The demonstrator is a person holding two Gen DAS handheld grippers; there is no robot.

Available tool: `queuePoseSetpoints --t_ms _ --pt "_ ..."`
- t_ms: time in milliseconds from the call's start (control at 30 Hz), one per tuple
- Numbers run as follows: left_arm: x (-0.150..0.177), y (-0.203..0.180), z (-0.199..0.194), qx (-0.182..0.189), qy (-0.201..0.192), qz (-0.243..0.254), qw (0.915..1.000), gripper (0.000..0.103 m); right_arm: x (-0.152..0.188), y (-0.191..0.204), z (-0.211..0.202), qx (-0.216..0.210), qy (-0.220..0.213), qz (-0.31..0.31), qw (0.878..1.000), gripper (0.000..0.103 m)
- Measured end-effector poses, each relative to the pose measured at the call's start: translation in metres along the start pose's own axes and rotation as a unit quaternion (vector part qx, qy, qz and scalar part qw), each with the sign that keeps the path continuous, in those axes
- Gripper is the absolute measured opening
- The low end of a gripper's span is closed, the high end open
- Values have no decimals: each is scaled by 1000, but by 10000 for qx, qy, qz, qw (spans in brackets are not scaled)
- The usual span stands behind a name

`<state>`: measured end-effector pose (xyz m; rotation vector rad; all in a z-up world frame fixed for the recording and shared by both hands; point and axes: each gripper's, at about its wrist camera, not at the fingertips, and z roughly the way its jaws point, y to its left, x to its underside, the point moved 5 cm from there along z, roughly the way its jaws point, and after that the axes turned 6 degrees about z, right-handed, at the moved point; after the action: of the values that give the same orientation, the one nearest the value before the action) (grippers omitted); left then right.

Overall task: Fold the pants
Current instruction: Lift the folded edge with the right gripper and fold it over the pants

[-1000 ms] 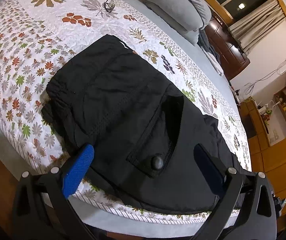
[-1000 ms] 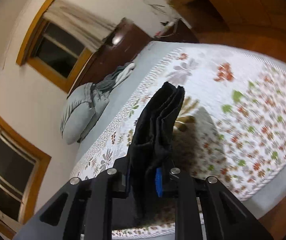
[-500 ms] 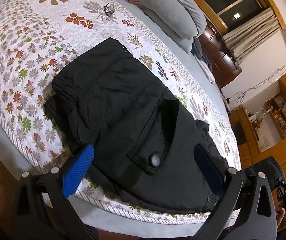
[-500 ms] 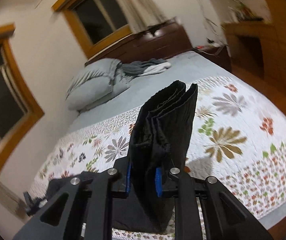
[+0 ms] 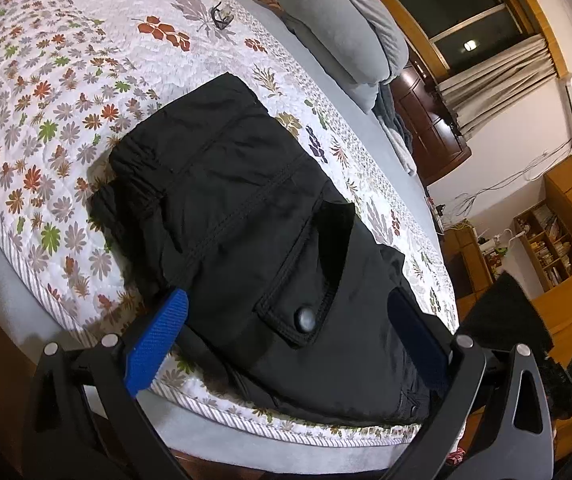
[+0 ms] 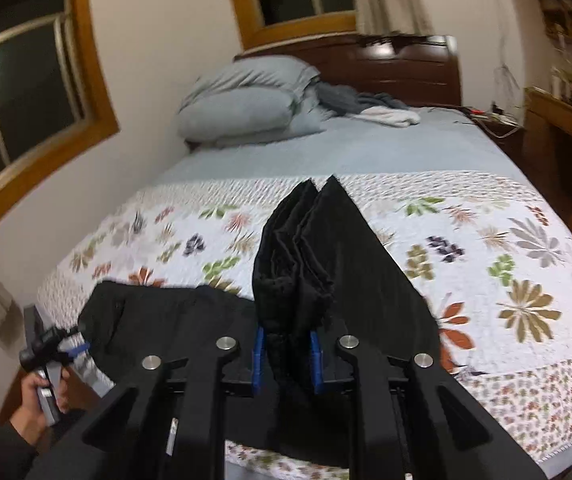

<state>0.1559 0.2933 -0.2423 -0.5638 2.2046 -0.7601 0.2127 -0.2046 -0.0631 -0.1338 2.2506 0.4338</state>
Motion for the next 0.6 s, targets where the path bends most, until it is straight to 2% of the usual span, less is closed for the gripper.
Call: queuePoseSetpoints --t_ms 67,233,333,433,600 --pt "1 1 -1 31 3 -20 10000 100 12 18 14 53 156 -205 9997 17" --pt "6 4 -3 104 17 -86 9999 100 54 62 51 616 509 -1209 9894 17" --pt "7 4 -3 138 27 -124 9998 100 84 89 73 959 680 -1972 9733 17" --pt "8 4 -4 175 21 -157 9997 100 112 110 94 1294 786 -2757 9492 17" --pt "9 5 -4 207 48 -185 9996 100 143 124 116 1506 960 -3393 9236 17"
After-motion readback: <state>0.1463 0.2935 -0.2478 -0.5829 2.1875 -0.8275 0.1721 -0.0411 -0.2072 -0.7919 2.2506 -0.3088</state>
